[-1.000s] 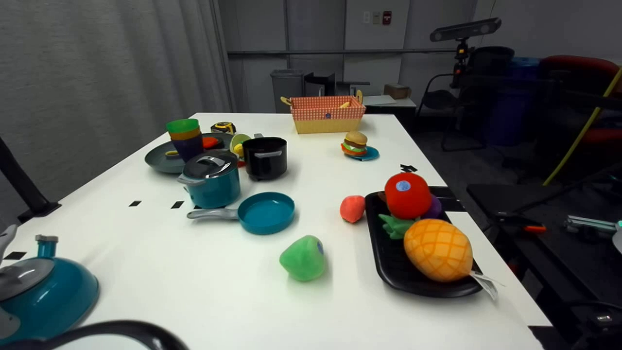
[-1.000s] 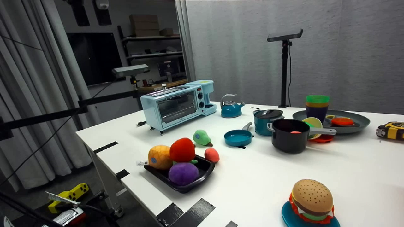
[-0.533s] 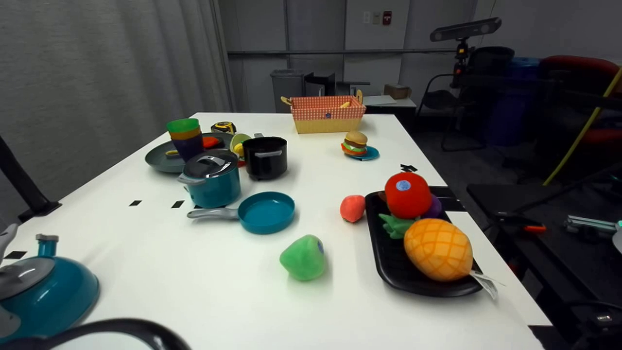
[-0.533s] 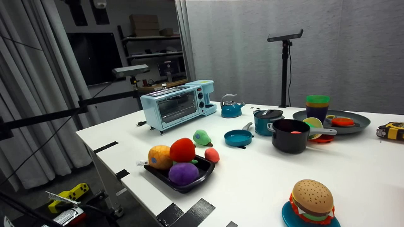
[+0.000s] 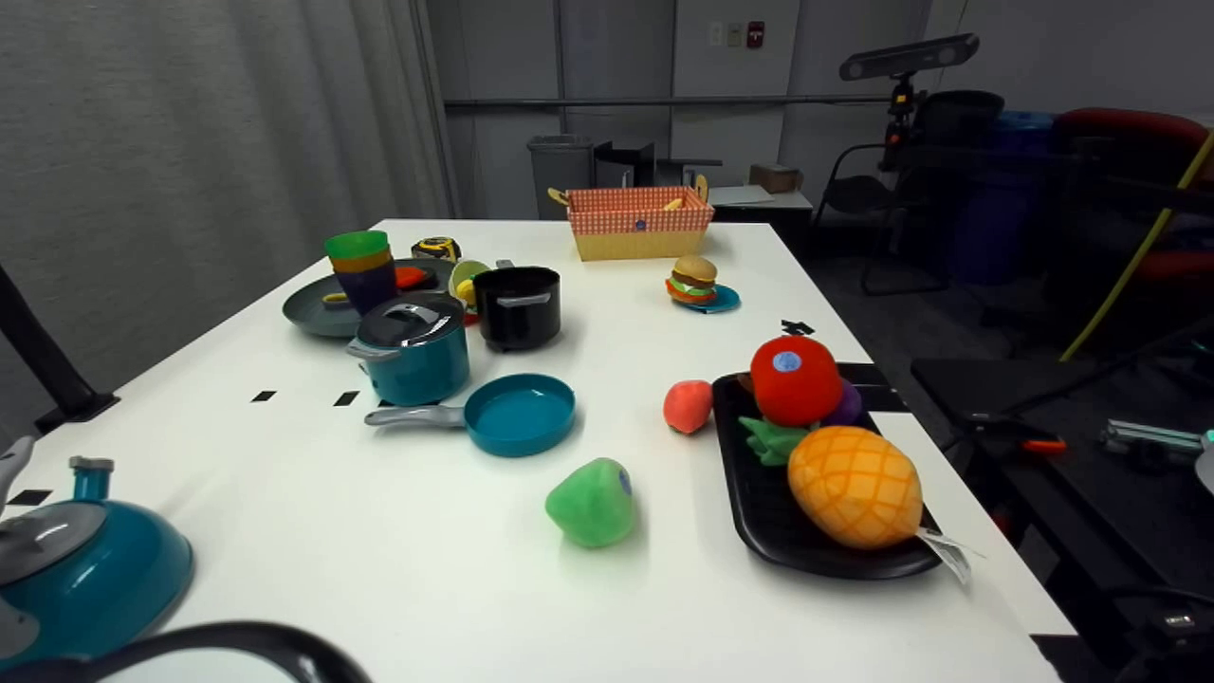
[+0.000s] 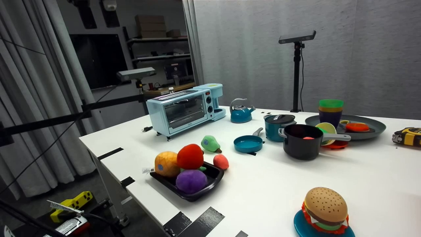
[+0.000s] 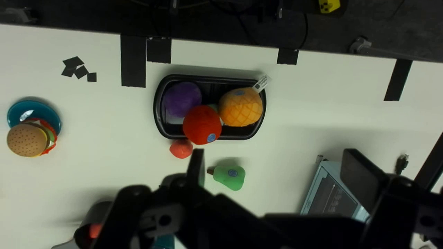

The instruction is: Take the lid off the blue pot and put it on the blue pan

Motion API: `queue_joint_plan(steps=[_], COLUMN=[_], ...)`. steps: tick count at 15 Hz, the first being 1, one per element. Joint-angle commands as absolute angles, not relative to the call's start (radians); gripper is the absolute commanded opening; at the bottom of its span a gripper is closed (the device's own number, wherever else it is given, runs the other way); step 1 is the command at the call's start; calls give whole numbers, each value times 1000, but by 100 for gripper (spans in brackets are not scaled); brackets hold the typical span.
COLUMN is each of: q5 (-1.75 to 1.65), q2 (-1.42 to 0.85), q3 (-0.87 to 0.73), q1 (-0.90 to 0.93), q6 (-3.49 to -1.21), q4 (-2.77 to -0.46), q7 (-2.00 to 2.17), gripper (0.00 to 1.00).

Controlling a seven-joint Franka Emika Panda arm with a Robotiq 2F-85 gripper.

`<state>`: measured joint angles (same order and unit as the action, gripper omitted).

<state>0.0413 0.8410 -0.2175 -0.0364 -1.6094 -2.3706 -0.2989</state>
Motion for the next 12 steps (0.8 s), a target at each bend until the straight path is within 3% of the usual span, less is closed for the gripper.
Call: queue_joint_plan(steps=[1, 7, 12], q5=[23, 16, 30], q2=[738, 480, 327], q3=[-219, -225, -217], q1=[-37, -52, -62], q6=[-1833, -2144, -2234], q4=[-2427, -2393, -2296], q7=[-305, -308, -292], gripper=[100, 100, 100])
